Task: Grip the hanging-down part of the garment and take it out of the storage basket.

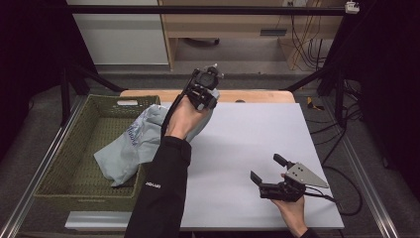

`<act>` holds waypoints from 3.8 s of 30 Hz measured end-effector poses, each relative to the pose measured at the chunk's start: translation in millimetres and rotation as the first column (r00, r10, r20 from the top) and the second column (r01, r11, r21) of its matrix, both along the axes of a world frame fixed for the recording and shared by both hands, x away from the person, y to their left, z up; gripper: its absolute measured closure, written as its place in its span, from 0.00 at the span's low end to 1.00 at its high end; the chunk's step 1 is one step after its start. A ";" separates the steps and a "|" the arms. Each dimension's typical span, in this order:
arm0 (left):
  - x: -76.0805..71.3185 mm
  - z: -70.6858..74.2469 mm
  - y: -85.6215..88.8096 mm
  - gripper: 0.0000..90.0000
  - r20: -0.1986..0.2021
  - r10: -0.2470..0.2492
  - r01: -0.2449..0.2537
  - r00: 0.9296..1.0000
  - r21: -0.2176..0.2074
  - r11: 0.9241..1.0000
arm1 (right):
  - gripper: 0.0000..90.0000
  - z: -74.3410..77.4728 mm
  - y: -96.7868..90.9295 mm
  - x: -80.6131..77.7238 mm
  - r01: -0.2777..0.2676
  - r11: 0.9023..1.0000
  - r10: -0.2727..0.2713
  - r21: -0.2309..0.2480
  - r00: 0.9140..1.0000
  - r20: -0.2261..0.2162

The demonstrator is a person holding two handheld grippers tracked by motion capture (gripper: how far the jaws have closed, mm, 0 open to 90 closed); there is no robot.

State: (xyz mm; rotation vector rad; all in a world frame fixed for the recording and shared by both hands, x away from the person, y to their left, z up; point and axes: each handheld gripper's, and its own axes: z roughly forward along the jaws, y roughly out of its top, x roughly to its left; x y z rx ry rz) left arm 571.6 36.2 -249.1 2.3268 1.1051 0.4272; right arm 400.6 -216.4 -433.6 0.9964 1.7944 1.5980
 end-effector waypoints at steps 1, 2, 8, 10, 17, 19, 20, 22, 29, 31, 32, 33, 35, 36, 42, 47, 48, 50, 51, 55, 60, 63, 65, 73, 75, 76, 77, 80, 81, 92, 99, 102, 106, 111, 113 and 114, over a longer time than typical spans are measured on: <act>0.0 -0.1 -0.2 0.94 0.000 -0.001 0.001 1.000 0.001 1.000 | 0.00 0.0 0.1 -0.1 0.000 1.000 0.000 0.001 1.000 0.000; 0.0 -0.1 -0.2 0.94 0.000 -0.001 0.001 1.000 0.001 1.000 | 0.00 0.0 0.1 -0.1 0.000 1.000 0.000 0.001 1.000 0.000; 0.8 0.0 -0.2 0.95 -0.005 0.002 -0.002 1.000 0.006 1.000 | 0.00 0.8 -1.0 2.2 0.004 1.000 -0.004 -0.005 1.000 0.009; 0.6 0.7 -0.3 0.94 -0.007 -0.001 0.001 1.000 0.004 1.000 | 0.00 0.7 -0.6 3.4 0.005 1.000 -0.005 -0.003 1.000 0.018; -1.3 2.4 0.3 0.94 -0.001 0.003 -0.003 1.000 0.004 1.000 | 0.00 6.6 0.8 6.6 0.009 1.000 -0.009 -0.008 1.000 0.009; -1.3 2.8 0.3 0.94 -0.002 0.001 -0.001 1.000 0.008 1.000 | 0.00 8.9 2.0 7.6 0.005 1.000 -0.005 -0.004 0.999 0.031; -1.2 3.0 0.3 0.94 -0.002 0.001 -0.001 1.000 0.011 1.000 | 0.00 9.8 1.6 8.9 0.003 1.000 -0.002 -0.020 0.999 0.044; -1.3 3.5 0.5 0.94 -0.002 0.002 -0.002 1.000 0.008 1.000 | 0.00 14.0 6.2 11.4 0.000 1.000 0.000 -0.003 0.999 0.048; -2.2 5.0 -0.2 0.94 -0.004 0.001 -0.001 1.000 0.021 1.000 | 0.00 19.3 15.9 17.7 -0.004 1.000 0.004 -0.006 0.999 0.049; -2.0 6.0 -0.1 0.94 -0.003 -0.001 0.001 1.000 0.021 1.000 | 0.00 21.0 24.2 21.0 -0.011 1.000 0.010 0.024 1.000 0.020; -2.0 6.0 -0.1 0.95 -0.003 -0.001 0.001 1.000 0.021 1.000 | 0.00 21.0 24.2 21.0 -0.011 1.000 0.010 0.024 1.000 0.020; -1.7 6.2 0.0 0.94 -0.005 0.000 0.000 1.000 0.019 1.000 | 0.00 20.8 27.4 25.4 -0.017 1.000 0.017 0.001 0.999 0.033; -1.4 7.4 -0.3 0.95 -0.007 0.000 0.000 1.000 0.023 1.000 | 0.00 21.6 33.3 29.2 -0.024 1.000 0.023 0.016 0.999 0.042; -1.4 7.4 -0.3 0.94 -0.007 0.000 0.000 1.000 0.023 1.000 | 0.00 21.6 33.3 29.2 -0.024 1.000 0.023 0.016 0.999 0.042; -1.0 9.7 0.9 0.94 -0.007 -0.003 0.003 1.000 0.039 0.999 | 0.00 26.6 45.8 38.9 -0.045 0.999 0.045 0.013 0.999 0.030; -1.1 12.0 1.1 0.94 -0.003 -0.006 0.006 1.000 0.044 0.999 | 0.00 27.1 54.1 46.9 -0.056 0.998 0.055 0.020 0.998 0.032; -1.3 12.3 0.9 0.94 -0.003 -0.005 0.005 1.000 0.042 0.999 | 0.00 27.6 57.1 48.0 -0.059 0.998 0.058 0.023 0.998 0.026; -1.3 12.9 0.9 0.94 -0.004 -0.005 0.005 1.000 0.039 0.999 | 0.00 28.4 65.0 53.0 -0.077 0.997 0.076 0.026 0.997 0.028; -1.3 13.1 0.8 0.94 -0.003 -0.004 0.004 1.000 0.039 0.999 | 0.00 28.7 68.4 54.9 -0.079 0.996 0.078 0.036 0.997 0.030; -1.0 12.9 1.5 0.94 -0.004 -0.005 0.005 1.000 0.038 0.999 | 0.00 30.4 81.7 60.9 -0.091 0.996 0.090 0.024 0.995 0.031; -2.1 13.6 2.6 0.94 0.000 -0.008 0.008 1.000 0.036 0.999 | 0.01 31.8 93.1 66.9 -0.104 0.995 0.104 0.004 0.994 0.025; -2.1 13.9 3.4 0.94 0.000 -0.007 0.007 1.000 0.032 0.999 | 0.01 32.5 97.6 68.2 -0.099 0.995 0.099 0.005 0.995 0.026; -2.0 13.7 3.2 0.94 0.000 -0.007 0.007 1.000 0.032 0.999 | 0.01 33.1 103.6 71.2 -0.100 0.995 0.100 -0.006 0.995 0.025; -0.8 13.4 2.9 0.94 -0.004 -0.014 0.014 1.000 0.031 0.999 | 0.01 29.4 121.2 82.1 -0.112 0.994 0.112 -0.005 0.993 0.025; -0.7 13.4 3.3 0.94 -0.004 -0.012 0.012 1.000 0.027 1.000 | 0.01 28.6 122.7 84.0 -0.110 0.994 0.111 -0.013 0.993 0.030; -0.7 13.2 3.7 0.94 -0.002 -0.011 0.011 1.000 0.026 1.000 | 0.01 28.3 125.5 85.6 -0.103 0.995 0.103 -0.015 0.994 0.030; -0.4 13.4 4.3 0.94 -0.004 -0.013 0.013 1.000 0.027 1.000 | 0.01 28.0 127.4 87.3 -0.101 0.995 0.102 -0.025 0.994 0.025; -0.8 13.7 5.4 0.94 -0.002 -0.016 0.016 1.000 0.028 0.999 | 0.01 27.7 134.7 94.2 -0.101 0.995 0.102 -0.021 0.994 0.028; -1.1 13.8 5.7 0.94 0.000 -0.014 0.014 1.000 0.025 1.000 | 0.01 27.6 135.6 95.6 -0.099 0.995 0.099 -0.023 0.995 0.020; -1.9 15.3 9.3 0.94 0.004 -0.012 0.012 1.000 0.013 1.000 | 0.02 26.8 150.6 109.7 -0.095 0.995 0.096 -0.028 0.995 0.017; -2.7 15.3 9.2 0.94 0.005 -0.014 0.014 1.000 0.015 1.000 | 0.05 18.3 173.2 120.3 -0.107 0.994 0.107 -0.021 0.994 -0.011; -3.9 15.7 10.2 0.94 0.006 -0.013 0.013 1.000 0.010 1.000 | 0.08 15.0 178.6 123.9 -0.110 0.993 0.109 -0.030 0.994 -0.023; -4.3 15.7 12.1 0.94 0.009 -0.014 0.014 1.000 0.016 1.000 | 0.14 12.9 180.9 126.7 -0.105 0.994 0.106 0.007 0.993 -0.056; -4.8 15.1 14.2 0.94 0.008 -0.014 0.014 1.000 0.014 1.000 | 0.33 10.1 181.4 132.7 -0.122 0.992 0.123 0.020 0.990 -0.070; -4.6 15.0 14.4 0.94 0.008 -0.013 0.013 1.000 0.012 1.000 | 0.37 9.9 181.0 133.5 -0.131 0.991 0.131 0.014 0.989 -0.062; -4.5 14.8 14.3 0.94 0.007 -0.013 0.012 1.000 0.012 1.000 | 0.42 10.6 181.5 133.2 -0.131 0.991 0.133 0.021 0.989 -0.073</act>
